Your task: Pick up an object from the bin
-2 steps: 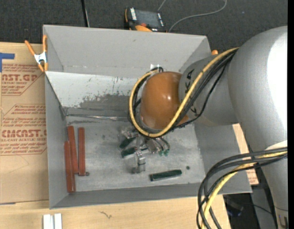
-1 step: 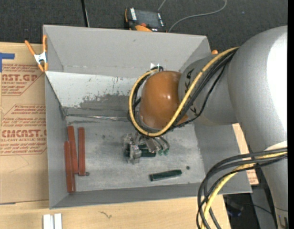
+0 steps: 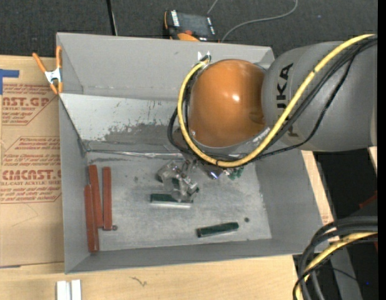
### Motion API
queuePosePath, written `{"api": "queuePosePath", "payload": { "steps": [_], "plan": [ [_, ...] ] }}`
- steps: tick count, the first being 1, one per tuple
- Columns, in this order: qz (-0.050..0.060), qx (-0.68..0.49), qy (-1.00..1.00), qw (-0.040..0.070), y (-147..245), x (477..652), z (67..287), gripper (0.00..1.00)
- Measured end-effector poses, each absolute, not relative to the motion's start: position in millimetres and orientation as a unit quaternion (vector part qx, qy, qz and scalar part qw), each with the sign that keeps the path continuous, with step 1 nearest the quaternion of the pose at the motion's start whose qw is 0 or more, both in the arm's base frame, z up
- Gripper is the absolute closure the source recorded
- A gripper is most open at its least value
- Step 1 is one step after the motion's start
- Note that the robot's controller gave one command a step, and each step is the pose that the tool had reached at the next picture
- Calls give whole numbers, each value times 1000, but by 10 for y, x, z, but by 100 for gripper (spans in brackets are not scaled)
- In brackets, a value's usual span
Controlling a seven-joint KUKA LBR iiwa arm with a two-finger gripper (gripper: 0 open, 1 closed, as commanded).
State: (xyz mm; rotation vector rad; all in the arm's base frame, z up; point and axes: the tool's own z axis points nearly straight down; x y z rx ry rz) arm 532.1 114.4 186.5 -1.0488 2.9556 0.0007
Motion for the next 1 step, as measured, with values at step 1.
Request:
{"api": "queuePosePath", "payload": {
  "steps": [1],
  "plan": [
    [1,-334,943,1,1143,5315,1855,0]
  ]
}}
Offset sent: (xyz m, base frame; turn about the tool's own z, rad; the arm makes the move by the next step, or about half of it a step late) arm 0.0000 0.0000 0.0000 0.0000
